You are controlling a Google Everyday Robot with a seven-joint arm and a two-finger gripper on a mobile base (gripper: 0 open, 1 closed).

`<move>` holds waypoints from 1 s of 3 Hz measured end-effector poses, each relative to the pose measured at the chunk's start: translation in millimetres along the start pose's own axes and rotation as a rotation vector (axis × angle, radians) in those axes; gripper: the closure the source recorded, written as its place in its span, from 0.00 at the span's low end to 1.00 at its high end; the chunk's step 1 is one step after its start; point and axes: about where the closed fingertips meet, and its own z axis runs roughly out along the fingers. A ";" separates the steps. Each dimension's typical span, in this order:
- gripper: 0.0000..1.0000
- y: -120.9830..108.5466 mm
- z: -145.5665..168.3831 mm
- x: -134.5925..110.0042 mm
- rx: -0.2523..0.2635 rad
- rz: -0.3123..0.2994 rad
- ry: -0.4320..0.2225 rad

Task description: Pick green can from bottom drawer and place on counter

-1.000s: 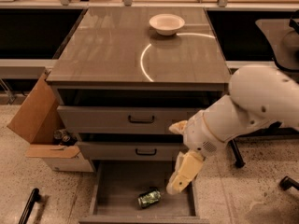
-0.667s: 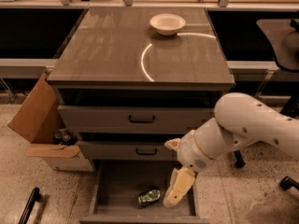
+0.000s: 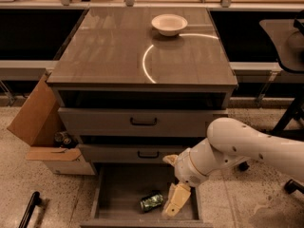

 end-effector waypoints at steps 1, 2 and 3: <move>0.00 -3.6 1.7 6.2 0.014 0.003 0.014; 0.00 -27.3 16.0 39.1 0.028 0.004 0.081; 0.00 -53.7 36.5 84.9 0.025 -0.032 0.165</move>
Offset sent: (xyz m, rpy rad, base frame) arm 0.0400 -0.0584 -0.0961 -0.2054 -0.0253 0.0115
